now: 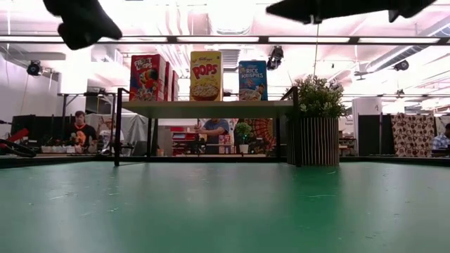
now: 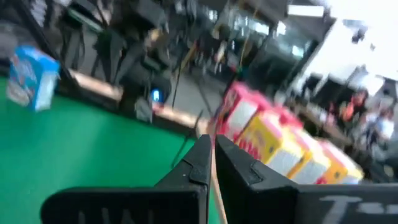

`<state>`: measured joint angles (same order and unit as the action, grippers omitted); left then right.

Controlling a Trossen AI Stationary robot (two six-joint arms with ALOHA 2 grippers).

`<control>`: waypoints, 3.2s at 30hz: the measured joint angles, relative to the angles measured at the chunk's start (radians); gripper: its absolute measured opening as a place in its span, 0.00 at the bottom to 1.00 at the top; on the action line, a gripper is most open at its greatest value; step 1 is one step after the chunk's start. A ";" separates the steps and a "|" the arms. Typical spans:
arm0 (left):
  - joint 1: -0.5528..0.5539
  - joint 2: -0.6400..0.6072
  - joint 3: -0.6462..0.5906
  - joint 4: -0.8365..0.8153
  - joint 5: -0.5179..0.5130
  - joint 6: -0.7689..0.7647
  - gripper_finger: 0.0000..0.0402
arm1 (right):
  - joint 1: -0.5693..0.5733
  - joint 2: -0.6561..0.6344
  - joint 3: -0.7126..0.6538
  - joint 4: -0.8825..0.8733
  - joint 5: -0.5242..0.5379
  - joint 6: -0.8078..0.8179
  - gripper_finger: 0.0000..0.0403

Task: Stack cereal on shelf
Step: Put the blue cereal box on the shelf aligned with the other blue cereal boxes

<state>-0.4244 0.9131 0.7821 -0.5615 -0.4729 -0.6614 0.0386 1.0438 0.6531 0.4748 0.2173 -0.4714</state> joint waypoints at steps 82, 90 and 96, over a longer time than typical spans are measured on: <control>-0.583 0.629 0.449 -0.757 0.537 -1.471 0.45 | -0.002 -0.120 -0.165 0.211 -0.120 -0.027 0.03; -0.576 0.625 0.450 -0.746 0.536 -1.455 0.41 | -0.002 -0.120 -0.165 0.210 -0.113 -0.027 0.03; -0.507 0.625 0.526 -0.744 0.496 -1.308 0.40 | -0.002 -0.178 -0.165 0.133 -0.112 -0.014 0.03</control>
<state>-0.9313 1.5382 1.3083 -1.3051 0.0227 -1.9694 0.0368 0.8654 0.4877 0.6076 0.1051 -0.4852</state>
